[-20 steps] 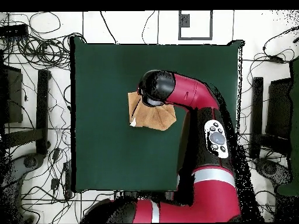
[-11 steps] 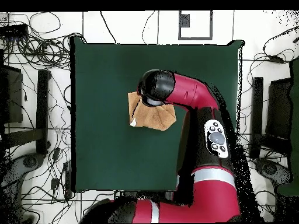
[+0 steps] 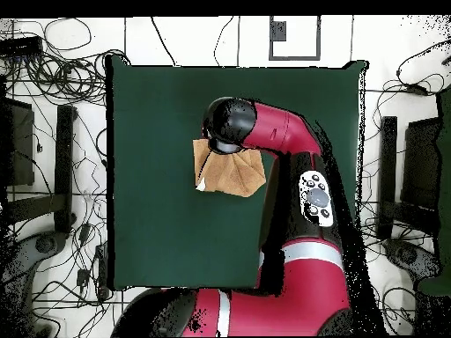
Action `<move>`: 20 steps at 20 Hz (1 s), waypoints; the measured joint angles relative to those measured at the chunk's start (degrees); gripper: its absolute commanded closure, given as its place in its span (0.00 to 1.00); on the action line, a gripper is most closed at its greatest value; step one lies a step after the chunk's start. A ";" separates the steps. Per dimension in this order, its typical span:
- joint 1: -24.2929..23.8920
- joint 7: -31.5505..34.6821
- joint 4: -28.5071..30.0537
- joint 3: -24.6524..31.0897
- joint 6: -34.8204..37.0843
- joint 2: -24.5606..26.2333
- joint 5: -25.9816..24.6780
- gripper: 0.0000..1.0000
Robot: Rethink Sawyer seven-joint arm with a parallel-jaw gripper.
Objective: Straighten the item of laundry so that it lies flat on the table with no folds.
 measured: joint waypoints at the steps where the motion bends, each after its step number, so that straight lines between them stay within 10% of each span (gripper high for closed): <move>1: -0.01 0.00 -0.22 0.00 0.00 0.24 -0.01 0.00; 20: 0.09 0.00 -2.80 -1.04 1.29 2.81 -0.10 0.00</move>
